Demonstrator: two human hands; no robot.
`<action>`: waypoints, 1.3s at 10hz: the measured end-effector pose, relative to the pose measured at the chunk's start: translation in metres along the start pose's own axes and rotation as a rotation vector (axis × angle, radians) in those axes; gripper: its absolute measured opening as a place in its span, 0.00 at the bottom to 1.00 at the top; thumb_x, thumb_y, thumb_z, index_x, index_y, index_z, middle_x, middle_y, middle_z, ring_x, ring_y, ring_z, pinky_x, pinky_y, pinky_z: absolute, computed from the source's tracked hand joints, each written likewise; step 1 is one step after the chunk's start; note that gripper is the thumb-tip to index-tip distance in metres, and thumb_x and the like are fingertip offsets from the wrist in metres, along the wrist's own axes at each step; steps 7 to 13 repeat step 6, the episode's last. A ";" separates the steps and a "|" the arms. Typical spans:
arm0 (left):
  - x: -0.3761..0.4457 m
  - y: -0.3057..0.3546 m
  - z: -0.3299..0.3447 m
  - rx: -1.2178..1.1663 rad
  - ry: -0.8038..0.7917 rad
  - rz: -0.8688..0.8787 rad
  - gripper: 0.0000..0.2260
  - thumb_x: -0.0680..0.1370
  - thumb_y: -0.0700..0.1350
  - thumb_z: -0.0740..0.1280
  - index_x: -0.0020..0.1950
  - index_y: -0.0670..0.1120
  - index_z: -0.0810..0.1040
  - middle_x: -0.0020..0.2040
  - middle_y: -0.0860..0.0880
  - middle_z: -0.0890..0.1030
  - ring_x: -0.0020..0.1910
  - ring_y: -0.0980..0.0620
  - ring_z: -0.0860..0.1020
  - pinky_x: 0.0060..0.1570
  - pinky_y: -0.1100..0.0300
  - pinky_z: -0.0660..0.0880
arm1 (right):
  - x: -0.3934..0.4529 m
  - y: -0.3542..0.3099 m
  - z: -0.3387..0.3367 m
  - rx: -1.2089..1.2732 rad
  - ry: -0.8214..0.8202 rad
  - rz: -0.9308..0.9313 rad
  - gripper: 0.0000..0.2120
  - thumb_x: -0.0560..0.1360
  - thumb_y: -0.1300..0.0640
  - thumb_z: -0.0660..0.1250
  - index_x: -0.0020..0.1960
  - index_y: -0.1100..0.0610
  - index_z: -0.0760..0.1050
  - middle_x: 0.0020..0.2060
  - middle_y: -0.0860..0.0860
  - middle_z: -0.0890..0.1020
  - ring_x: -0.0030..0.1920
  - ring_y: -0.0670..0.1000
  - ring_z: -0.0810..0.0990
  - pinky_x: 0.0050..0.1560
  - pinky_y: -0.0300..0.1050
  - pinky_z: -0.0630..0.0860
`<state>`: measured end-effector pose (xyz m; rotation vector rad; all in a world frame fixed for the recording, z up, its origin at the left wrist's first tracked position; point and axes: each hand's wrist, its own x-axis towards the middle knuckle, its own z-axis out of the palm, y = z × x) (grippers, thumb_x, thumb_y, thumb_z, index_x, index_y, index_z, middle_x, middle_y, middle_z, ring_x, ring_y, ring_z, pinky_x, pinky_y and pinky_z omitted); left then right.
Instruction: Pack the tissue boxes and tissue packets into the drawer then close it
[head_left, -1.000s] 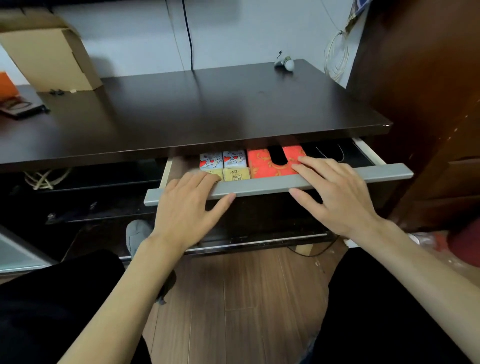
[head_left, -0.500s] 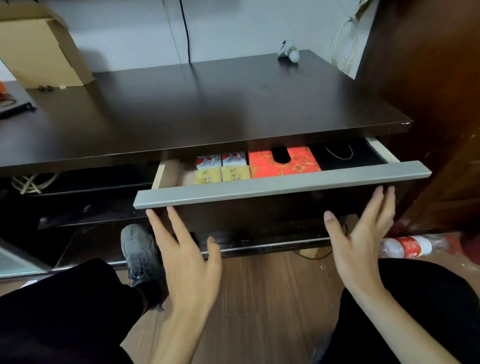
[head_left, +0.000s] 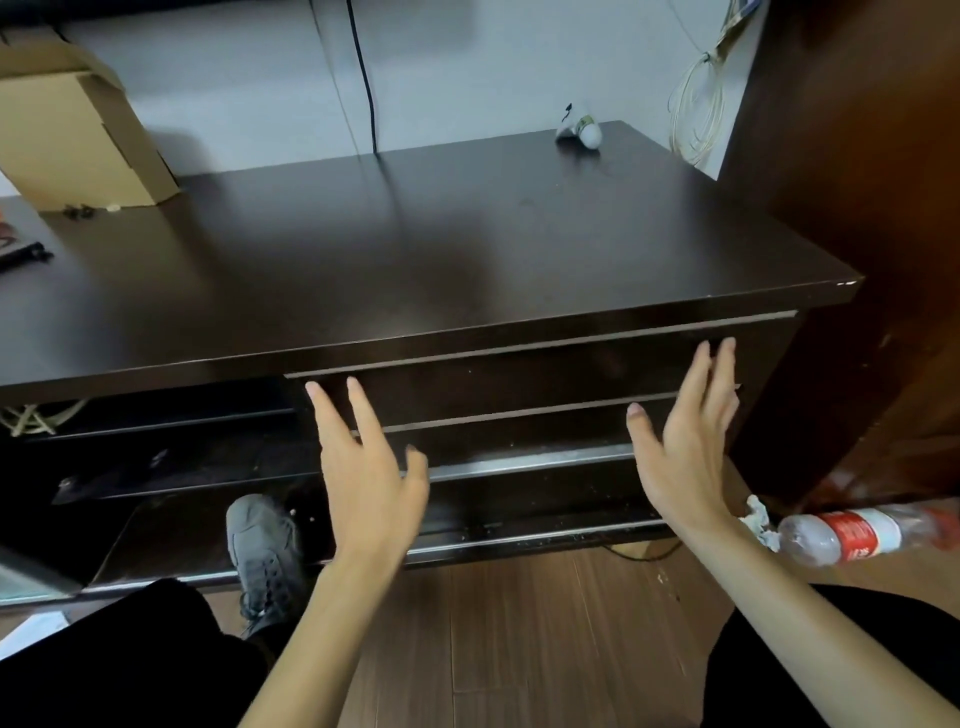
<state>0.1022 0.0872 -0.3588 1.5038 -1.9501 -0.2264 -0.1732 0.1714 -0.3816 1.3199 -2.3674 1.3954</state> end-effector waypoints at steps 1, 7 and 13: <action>0.014 0.000 0.007 0.053 -0.066 0.039 0.43 0.76 0.41 0.70 0.81 0.38 0.44 0.79 0.33 0.36 0.79 0.34 0.46 0.75 0.46 0.59 | 0.013 0.007 0.007 -0.095 -0.048 -0.040 0.45 0.81 0.57 0.71 0.85 0.62 0.44 0.85 0.58 0.42 0.83 0.59 0.45 0.81 0.55 0.53; 0.011 0.023 -0.085 0.145 -0.477 -0.010 0.19 0.79 0.57 0.61 0.70 0.57 0.74 0.68 0.50 0.78 0.66 0.44 0.75 0.62 0.52 0.72 | -0.023 -0.023 -0.060 0.475 -0.202 0.137 0.18 0.82 0.65 0.67 0.67 0.47 0.79 0.61 0.46 0.84 0.64 0.44 0.81 0.68 0.54 0.77; 0.011 0.023 -0.085 0.145 -0.477 -0.010 0.19 0.79 0.57 0.61 0.70 0.57 0.74 0.68 0.50 0.78 0.66 0.44 0.75 0.62 0.52 0.72 | -0.023 -0.023 -0.060 0.475 -0.202 0.137 0.18 0.82 0.65 0.67 0.67 0.47 0.79 0.61 0.46 0.84 0.64 0.44 0.81 0.68 0.54 0.77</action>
